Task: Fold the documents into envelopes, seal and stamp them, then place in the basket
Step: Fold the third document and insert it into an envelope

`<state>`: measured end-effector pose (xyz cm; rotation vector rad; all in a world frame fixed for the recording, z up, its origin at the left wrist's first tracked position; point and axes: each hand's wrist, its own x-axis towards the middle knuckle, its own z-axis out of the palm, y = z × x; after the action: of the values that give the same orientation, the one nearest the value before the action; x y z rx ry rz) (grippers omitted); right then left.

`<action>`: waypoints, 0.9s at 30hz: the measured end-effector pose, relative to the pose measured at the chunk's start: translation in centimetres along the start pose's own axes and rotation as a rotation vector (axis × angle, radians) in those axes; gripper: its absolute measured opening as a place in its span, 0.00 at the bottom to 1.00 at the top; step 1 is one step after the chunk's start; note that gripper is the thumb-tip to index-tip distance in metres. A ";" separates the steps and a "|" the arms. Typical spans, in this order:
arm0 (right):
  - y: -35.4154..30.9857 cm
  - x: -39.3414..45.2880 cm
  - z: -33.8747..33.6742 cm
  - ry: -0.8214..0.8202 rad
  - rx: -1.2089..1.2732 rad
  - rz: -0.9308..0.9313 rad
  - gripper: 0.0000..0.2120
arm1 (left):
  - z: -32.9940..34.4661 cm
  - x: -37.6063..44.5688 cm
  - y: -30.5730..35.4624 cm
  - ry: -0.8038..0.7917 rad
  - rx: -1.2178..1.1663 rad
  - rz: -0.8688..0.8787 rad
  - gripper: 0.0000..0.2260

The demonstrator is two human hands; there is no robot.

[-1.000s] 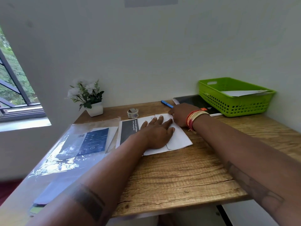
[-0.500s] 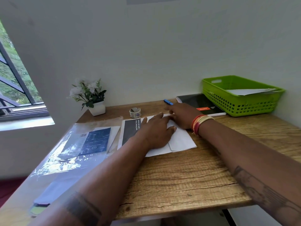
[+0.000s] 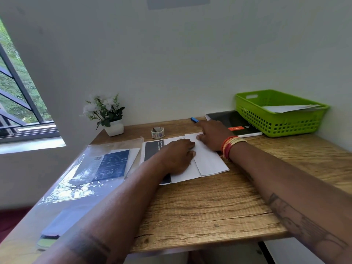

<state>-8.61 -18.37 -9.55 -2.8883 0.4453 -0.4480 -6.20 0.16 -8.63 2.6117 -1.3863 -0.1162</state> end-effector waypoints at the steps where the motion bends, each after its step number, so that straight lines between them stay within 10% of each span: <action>1: 0.0 -0.1 0.0 -0.007 -0.012 0.007 0.27 | 0.0 0.0 0.0 0.002 -0.002 0.002 0.21; 19: 0.5 0.0 -1.1 0.232 0.195 0.084 0.14 | 0.7 0.5 -0.3 0.022 -0.081 0.014 0.21; 27: 0.7 -2.1 -4.6 -0.256 0.320 0.240 0.29 | 0.8 0.7 -0.4 0.050 -0.099 -0.001 0.21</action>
<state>-12.19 -18.97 -5.97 -2.4976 0.6053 -0.0962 -5.60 -0.32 -9.45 2.5171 -1.3278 -0.1153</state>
